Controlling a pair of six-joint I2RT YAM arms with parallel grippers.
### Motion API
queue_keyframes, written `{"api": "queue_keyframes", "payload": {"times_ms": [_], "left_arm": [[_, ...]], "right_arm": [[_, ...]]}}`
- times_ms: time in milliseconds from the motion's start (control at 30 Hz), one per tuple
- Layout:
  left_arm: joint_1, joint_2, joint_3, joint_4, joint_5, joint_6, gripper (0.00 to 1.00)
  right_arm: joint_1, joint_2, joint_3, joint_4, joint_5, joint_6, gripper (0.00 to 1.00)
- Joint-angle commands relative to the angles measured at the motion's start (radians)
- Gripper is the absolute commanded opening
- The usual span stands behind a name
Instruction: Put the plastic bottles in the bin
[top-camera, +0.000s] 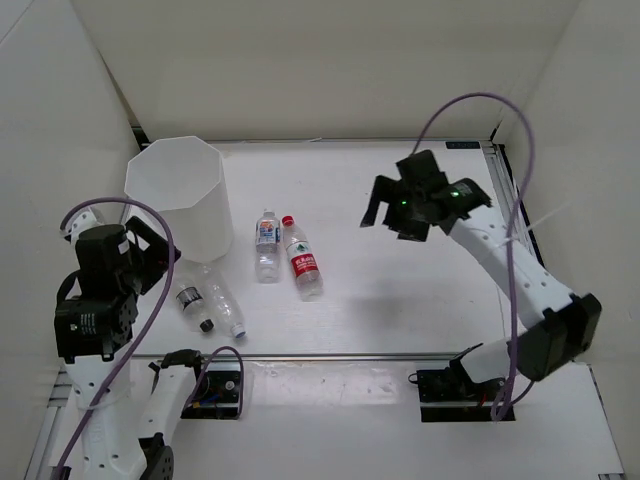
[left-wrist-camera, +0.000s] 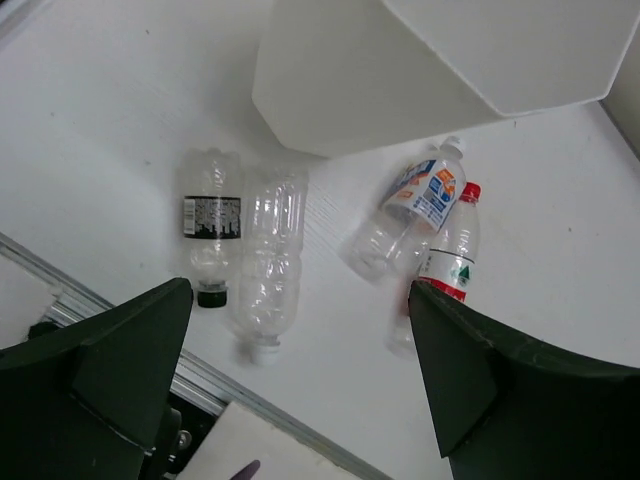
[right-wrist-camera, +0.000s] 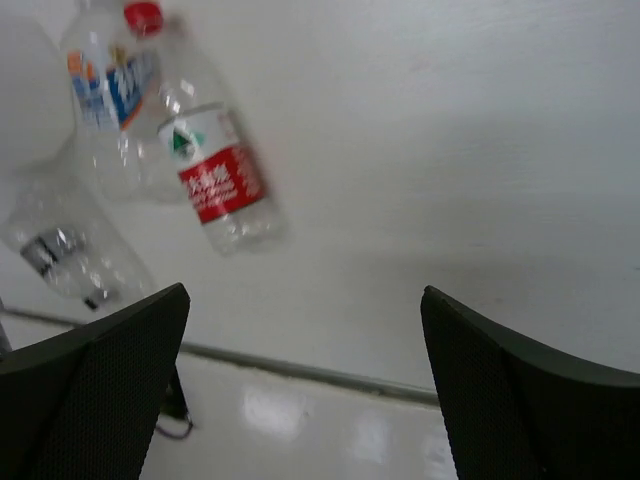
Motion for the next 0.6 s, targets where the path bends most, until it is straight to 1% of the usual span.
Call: {"api": "queue_keyframes", "payload": {"times_ms": [0, 67, 100, 133, 200, 267, 333, 400, 567], "left_arm": [[-0.004, 0.001, -0.031, -0.044, 0.077, -0.079, 1.0], [-0.004, 0.001, -0.056, -0.044, 0.119, -0.079, 1.0], [-0.004, 0.001, -0.065, -0.032, 0.149, -0.059, 1.0], [-0.004, 0.001, -0.083, -0.023, 0.2, -0.042, 1.0], [-0.004, 0.001, -0.115, -0.009, 0.223, -0.021, 1.0], [-0.004, -0.008, -0.135, 0.017, 0.223, -0.021, 1.0], [-0.004, -0.02, -0.162, 0.052, 0.2, -0.012, 1.0], [-0.004, -0.02, -0.172, 0.053, 0.188, -0.001, 1.0], [-0.004, -0.002, -0.16, 0.042, 0.148, -0.001, 1.0]], "right_arm": [[0.071, 0.122, 0.018, 0.071, -0.212, -0.103, 1.0], [0.081, 0.2, 0.091, 0.031, -0.257, -0.132, 1.0], [0.081, 0.275, 0.166, 0.01, -0.313, -0.17, 1.0], [0.094, 0.303, 0.188, 0.009, -0.337, -0.192, 1.0], [0.108, 0.381, 0.246, 0.026, -0.373, -0.242, 1.0], [0.118, 0.468, 0.29, 0.026, -0.374, -0.255, 1.0], [0.118, 0.519, 0.323, 0.026, -0.352, -0.276, 1.0], [0.118, 0.588, 0.339, 0.026, -0.343, -0.289, 1.0], [0.137, 0.731, 0.402, 0.06, -0.47, -0.31, 1.0]]}}
